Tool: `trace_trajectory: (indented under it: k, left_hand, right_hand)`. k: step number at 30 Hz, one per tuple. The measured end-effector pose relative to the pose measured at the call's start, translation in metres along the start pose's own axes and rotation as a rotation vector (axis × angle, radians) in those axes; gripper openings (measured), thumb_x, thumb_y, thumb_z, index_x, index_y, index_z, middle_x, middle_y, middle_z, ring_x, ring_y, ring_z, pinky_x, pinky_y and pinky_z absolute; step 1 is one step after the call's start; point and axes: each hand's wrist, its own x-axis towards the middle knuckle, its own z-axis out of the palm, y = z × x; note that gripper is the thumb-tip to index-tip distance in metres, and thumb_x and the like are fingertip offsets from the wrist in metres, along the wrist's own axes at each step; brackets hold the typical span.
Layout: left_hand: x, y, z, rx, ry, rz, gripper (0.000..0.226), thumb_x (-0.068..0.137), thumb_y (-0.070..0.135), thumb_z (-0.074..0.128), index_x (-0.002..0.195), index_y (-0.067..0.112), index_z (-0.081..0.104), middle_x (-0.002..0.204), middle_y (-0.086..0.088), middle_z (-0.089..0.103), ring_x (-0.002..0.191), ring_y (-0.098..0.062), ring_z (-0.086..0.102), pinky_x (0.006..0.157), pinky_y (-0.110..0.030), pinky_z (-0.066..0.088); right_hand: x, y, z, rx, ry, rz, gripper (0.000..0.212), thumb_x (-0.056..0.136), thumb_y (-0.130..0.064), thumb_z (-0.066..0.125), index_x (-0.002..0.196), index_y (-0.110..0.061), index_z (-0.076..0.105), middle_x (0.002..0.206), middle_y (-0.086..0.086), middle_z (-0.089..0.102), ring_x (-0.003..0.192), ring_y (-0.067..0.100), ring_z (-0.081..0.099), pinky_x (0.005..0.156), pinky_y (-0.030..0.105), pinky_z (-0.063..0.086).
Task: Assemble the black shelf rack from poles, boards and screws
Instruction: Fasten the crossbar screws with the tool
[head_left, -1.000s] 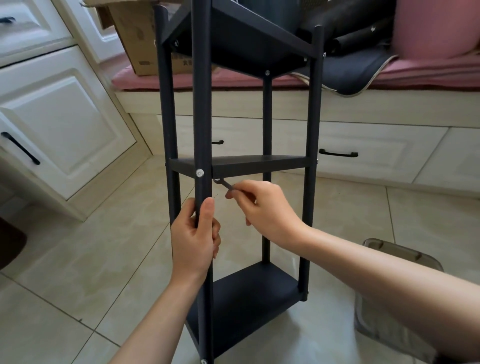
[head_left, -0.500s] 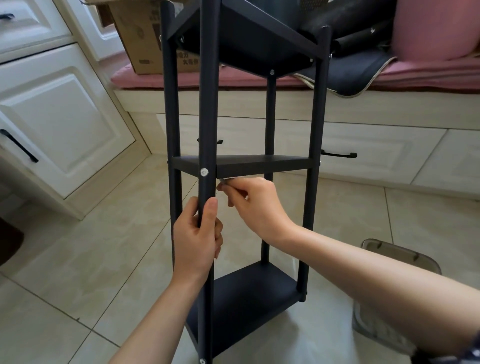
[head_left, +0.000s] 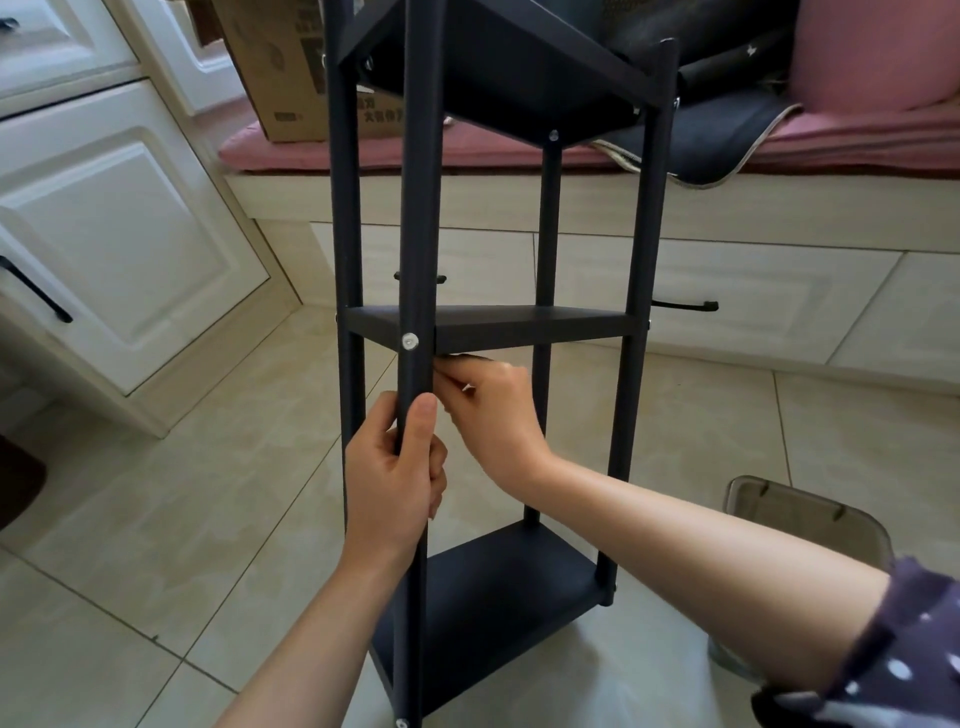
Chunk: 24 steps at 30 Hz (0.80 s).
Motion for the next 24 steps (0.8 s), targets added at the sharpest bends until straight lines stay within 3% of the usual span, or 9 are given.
trace_trajectory:
  k: [2,5,9,12,14,16,18,21,24]
  left_hand:
    - [0.001,-0.001,-0.001,0.005,0.0,0.004,0.02,0.09,0.05,0.054,0.073,0.04,0.058,0.052,-0.003,0.04,0.037,-0.012,0.035,0.035,-0.021,0.031]
    - [0.004,-0.003,-0.004,0.009,0.01,0.016,0.021,0.091,0.05,0.053,0.075,0.038,0.058,0.052,-0.005,0.039,0.037,-0.014,0.034,0.034,-0.021,0.031]
    - [0.007,-0.005,-0.006,0.01,0.022,0.022,0.021,0.094,0.051,0.055,0.078,0.039,0.06,0.051,-0.003,0.041,0.036,-0.014,0.035,0.034,-0.021,0.032]
    - [0.009,-0.007,-0.009,0.01,0.036,0.009,0.025,0.092,0.055,0.056,0.077,0.035,0.059,0.051,-0.005,0.04,0.036,-0.016,0.034,0.034,-0.021,0.032]
    - [0.009,-0.008,-0.011,0.011,0.037,0.01,0.025,0.088,0.057,0.055,0.075,0.036,0.058,0.051,-0.004,0.041,0.036,-0.017,0.034,0.034,-0.021,0.032]
    - [0.01,-0.009,-0.013,0.008,0.042,0.008,0.027,0.088,0.058,0.055,0.074,0.034,0.057,0.051,-0.004,0.041,0.036,-0.016,0.035,0.034,-0.021,0.032]
    - [0.01,-0.009,-0.014,0.017,0.045,0.005,0.03,0.087,0.059,0.055,0.074,0.033,0.056,0.051,-0.002,0.043,0.035,-0.015,0.036,0.034,-0.021,0.033]
    - [0.012,-0.009,-0.015,0.018,0.043,0.0,0.028,0.088,0.059,0.055,0.074,0.036,0.057,0.051,0.0,0.045,0.035,-0.014,0.038,0.034,-0.021,0.033]
    - [0.012,-0.009,-0.015,0.014,0.041,0.009,0.026,0.089,0.059,0.056,0.076,0.036,0.058,0.052,-0.001,0.045,0.036,-0.014,0.038,0.034,-0.022,0.034]
  right_hand:
    - [0.004,0.003,0.007,0.015,0.014,-0.006,0.014,0.094,-0.01,0.063,0.095,-0.004,0.075,0.088,0.005,0.075,0.073,-0.005,0.063,0.075,0.01,0.051]
    - [0.011,0.008,0.017,0.044,0.021,0.034,0.016,0.095,-0.01,0.062,0.086,-0.002,0.074,0.079,0.01,0.073,0.072,0.014,0.065,0.071,0.024,0.055]
    - [0.016,0.011,0.025,0.034,-0.003,-0.001,0.017,0.093,-0.007,0.063,0.078,-0.009,0.071,0.067,-0.011,0.064,0.067,-0.006,0.062,0.071,0.006,0.049]
    - [0.016,0.013,0.027,0.057,0.02,-0.008,0.017,0.095,-0.01,0.061,0.085,-0.003,0.073,0.075,0.001,0.072,0.067,0.002,0.064,0.068,0.012,0.052]
    - [0.013,0.014,0.024,0.055,0.012,0.007,0.018,0.097,-0.014,0.06,0.096,-0.004,0.075,0.082,0.003,0.074,0.068,0.009,0.065,0.07,0.024,0.056]
    - [0.007,0.015,0.017,0.018,-0.007,0.007,0.019,0.098,-0.014,0.058,0.1,-0.003,0.074,0.083,0.003,0.072,0.069,0.008,0.062,0.071,0.026,0.055]
    - [0.0,0.014,0.006,0.0,-0.02,0.007,0.019,0.098,-0.011,0.056,0.102,-0.003,0.073,0.079,0.001,0.069,0.071,0.007,0.06,0.068,0.022,0.051]
    - [-0.004,0.008,-0.009,-0.013,-0.079,0.067,0.02,0.099,-0.011,0.054,0.101,-0.006,0.073,0.077,-0.018,0.061,0.071,-0.006,0.056,0.066,0.01,0.042]
    - [-0.001,-0.002,-0.019,-0.036,-0.158,0.106,0.022,0.101,-0.015,0.053,0.102,-0.009,0.074,0.076,-0.021,0.059,0.066,-0.013,0.053,0.061,0.006,0.039]
